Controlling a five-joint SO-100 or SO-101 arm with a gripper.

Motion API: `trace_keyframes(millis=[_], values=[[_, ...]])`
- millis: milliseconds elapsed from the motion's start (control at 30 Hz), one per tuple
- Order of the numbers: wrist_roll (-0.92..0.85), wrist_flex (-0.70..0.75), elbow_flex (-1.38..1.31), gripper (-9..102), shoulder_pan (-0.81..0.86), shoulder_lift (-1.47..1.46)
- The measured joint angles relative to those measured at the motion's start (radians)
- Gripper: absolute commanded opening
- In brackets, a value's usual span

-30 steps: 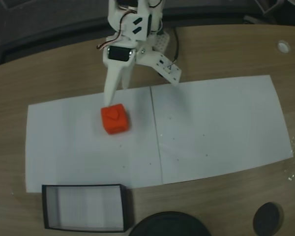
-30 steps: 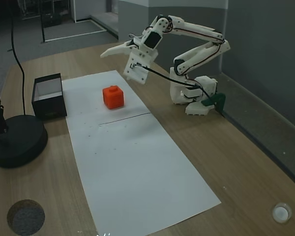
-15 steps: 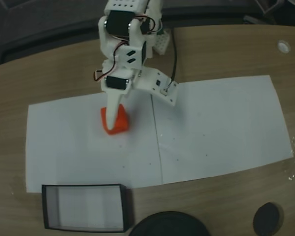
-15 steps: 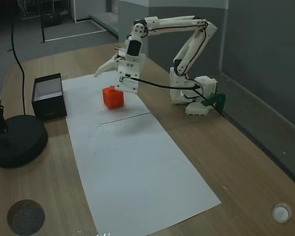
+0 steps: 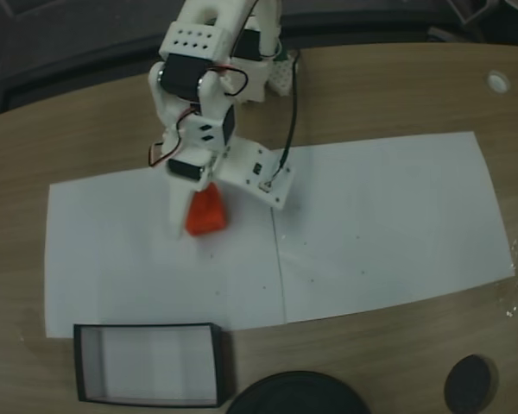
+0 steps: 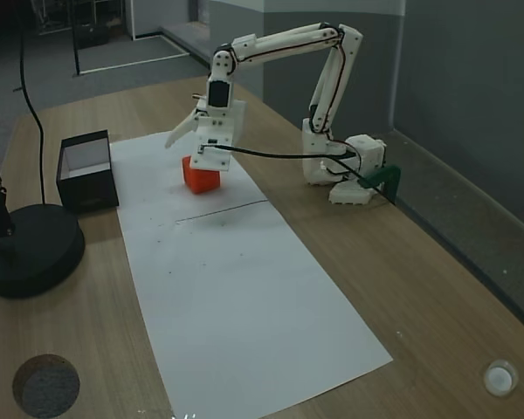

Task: Grab a orange square and put it in the box.

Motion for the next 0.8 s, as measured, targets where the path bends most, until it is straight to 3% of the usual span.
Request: trace_keyframes(millis=[233, 800], values=[[-0.064, -0.018, -0.005, 21, -0.002, -0.04], [-0.1, -0.009, -0.081, 15, -0.005, -0.054]])
